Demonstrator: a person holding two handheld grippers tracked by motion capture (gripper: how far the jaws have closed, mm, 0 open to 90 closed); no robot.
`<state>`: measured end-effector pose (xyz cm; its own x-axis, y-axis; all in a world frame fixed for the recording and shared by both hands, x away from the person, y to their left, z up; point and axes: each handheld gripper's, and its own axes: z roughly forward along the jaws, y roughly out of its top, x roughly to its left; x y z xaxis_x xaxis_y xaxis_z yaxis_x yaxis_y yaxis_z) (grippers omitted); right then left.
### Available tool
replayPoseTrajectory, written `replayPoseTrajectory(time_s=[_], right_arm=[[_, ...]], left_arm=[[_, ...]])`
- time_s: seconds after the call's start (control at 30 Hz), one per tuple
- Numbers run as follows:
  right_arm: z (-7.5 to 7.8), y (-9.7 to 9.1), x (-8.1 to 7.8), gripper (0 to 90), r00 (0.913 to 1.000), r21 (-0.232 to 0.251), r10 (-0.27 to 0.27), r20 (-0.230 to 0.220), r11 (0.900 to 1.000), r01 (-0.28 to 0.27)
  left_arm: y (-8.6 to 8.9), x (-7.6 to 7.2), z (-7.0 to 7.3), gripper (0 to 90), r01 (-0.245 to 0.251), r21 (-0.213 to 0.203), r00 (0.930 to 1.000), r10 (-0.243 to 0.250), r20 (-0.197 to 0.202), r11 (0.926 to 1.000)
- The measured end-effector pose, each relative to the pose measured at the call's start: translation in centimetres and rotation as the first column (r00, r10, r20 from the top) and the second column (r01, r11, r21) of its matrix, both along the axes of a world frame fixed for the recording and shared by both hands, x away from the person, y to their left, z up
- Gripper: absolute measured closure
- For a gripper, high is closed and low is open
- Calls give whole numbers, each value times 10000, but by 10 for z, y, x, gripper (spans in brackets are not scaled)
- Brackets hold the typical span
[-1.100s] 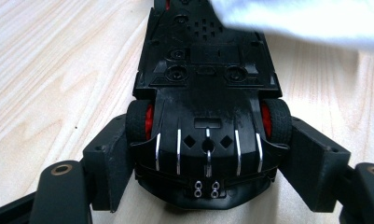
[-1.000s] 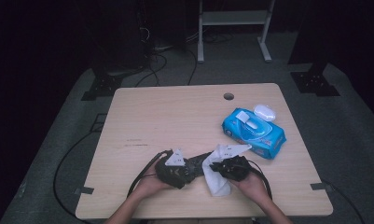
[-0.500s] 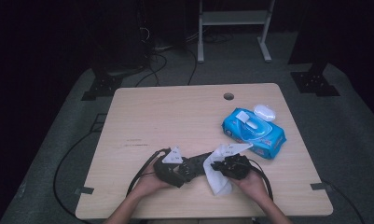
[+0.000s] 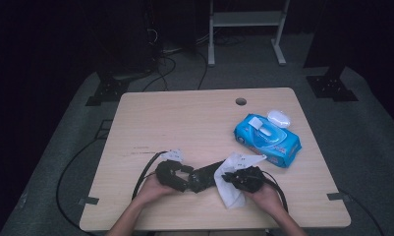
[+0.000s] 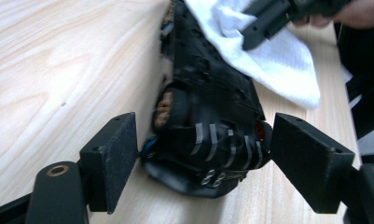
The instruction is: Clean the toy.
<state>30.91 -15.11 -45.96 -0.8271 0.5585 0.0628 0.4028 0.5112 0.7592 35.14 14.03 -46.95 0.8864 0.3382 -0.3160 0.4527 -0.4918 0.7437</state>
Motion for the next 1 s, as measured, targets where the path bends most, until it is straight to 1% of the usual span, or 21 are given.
replayPoseTrajectory(time_s=[0.03, 0.1, 0.2, 0.23, 0.27, 0.33, 0.37, 0.5, 0.53, 0.6, 0.67, 0.77, 0.83, 0.87, 0.9, 0.93, 1.0], right_arm=[[0, 0, 0, 871, 10000, 22, -2, -23, 10000, 2], [0, -1, 1, 871, 10000, 59, 37, -53, 10000, -37], [0, 0, 0, 871, 10000, 10, 13, -8, 10000, -13], [0, 0, 0, 871, 10000, 26, -6, 9, 10000, 6], [-1, -1, 0, 871, 10000, 61, 0, 22, 10000, 0], [-1, -1, 0, 871, 10000, 121, -27, 10, 9999, 27], [-1, -1, -1, 872, 10000, 134, -26, 24, 9999, 26], [-1, -1, -3, 872, 9997, 19, -71, 222, 10000, 70], [-2, -1, -4, 872, 9996, 17, -104, 244, 9999, 104], [-2, -3, -5, 873, 9996, 97, -124, 269, 9999, 122], [-3, -4, -6, 874, 9994, 124, -159, 300, 9998, 155], [-3, -5, -8, 874, 9989, 80, -232, 405, 9997, 229], [-3, -4, -9, 874, 9986, 56, -237, 478, 9997, 235], [-3, -5, -9, 875, 9986, 78, -245, 464, 9997, 242], [-3, -5, -9, 875, 9987, 68, -236, 463, 9997, 233], [-4, -5, -10, 875, 9986, 59, -233, 478, 9997, 231], [-4, -6, -11, 875, 9982, 44, -280, 521, 9996, 279]], left_arm=[[3, 2, -1, 231, -45, -69, 9998, 44, -214, 10000], [4, 4, -3, 231, -106, -113, 9986, 100, -512, 9999], [1, 5, -6, 233, -110, -120, 9969, 100, -780, 9999], [0, 7, -8, 234, -78, -263, 9946, 50, -1035, 9996], [0, 7, -9, 247, -60, -390, 9932, 14, -1163, 9992], [1, 8, -9, 278, 65, -555, 9916, -136, -1284, 9984], [0, 8, -9, 300, 48, -555, 9917, -119, -1279, 9984], [-2, 7, -8, 304, 50, -407, 9890, -110, -1472, 9992], [-3, 7, -8, 305, 44, -442, 9877, -113, -1559, 9990], [-4, 8, -10, 308, 131, -515, 9821, -226, -1869, 9986], [-6, 9, -13, 314, 181, -644, 9733, -323, -2271, 9978], [-7, 9, -13, 327, 215, -659, 9682, -372, -2473, 9976], [-9, 9, -13, 336, 117, -731, 9668, -299, -2540, 9973], [-8, 9, -13, 363, 96, -779, 9685, -286, -2473, 9969], [-7, 9, -12, 384, 68, -935, 9694, -295, -2438, 9956], [-8, 9, -11, 400, 144, -901, 9729, -348, -2286, 9958], [-10, 7, -9, 402, 196, -819, 9778, -362, -2066, 9964]])
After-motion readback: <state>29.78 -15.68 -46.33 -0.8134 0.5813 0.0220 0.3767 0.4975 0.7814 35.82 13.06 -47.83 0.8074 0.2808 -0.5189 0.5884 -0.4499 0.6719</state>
